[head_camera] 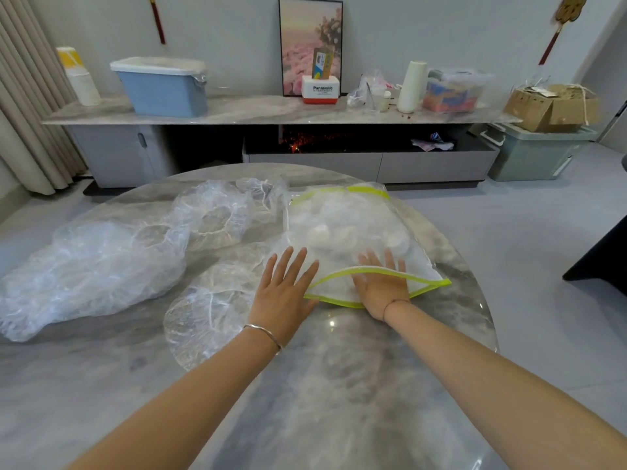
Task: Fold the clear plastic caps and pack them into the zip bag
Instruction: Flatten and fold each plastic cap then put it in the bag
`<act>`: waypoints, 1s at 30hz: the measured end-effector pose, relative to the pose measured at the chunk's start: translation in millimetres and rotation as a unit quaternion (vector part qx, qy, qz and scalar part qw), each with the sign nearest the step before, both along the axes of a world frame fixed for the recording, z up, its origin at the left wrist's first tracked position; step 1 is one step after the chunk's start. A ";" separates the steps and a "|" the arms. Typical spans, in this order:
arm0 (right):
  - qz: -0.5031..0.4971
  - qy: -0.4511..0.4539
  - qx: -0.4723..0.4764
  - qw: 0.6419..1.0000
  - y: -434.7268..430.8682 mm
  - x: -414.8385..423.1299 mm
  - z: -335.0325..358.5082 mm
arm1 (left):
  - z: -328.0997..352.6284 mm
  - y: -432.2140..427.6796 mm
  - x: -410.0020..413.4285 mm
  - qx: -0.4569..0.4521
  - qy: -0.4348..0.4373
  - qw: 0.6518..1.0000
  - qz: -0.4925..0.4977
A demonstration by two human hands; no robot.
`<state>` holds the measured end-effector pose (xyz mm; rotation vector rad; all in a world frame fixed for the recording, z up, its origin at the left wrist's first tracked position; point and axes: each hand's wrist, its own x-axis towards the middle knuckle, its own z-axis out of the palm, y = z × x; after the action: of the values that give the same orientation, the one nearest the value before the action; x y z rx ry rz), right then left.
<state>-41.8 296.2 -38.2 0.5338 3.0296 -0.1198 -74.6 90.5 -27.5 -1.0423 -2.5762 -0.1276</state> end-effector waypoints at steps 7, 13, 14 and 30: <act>0.098 -0.012 -0.067 0.993 -33.8 67.5 5.1 | -7.7 -58.5 38.0 -0.008 -0.061 0.998 0.025; 0.162 -0.026 -0.108 0.980 -67.0 107.9 26.5 | -11.0 -116.7 70.6 -0.084 -0.248 0.950 0.167; 0.171 -0.029 -0.109 0.979 -71.9 110.6 29.2 | -13.6 -121.7 73.7 -0.105 -0.268 0.942 0.170; 0.441 -0.010 0.001 0.897 -139.2 127.7 20.8 | -2.9 -152.4 127.1 -0.050 -0.322 0.944 -0.055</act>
<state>85.9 157.1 -17.4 -0.8435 2.9114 -0.0558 52.5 -61.9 -30.4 -1.3624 -3.1229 -0.4355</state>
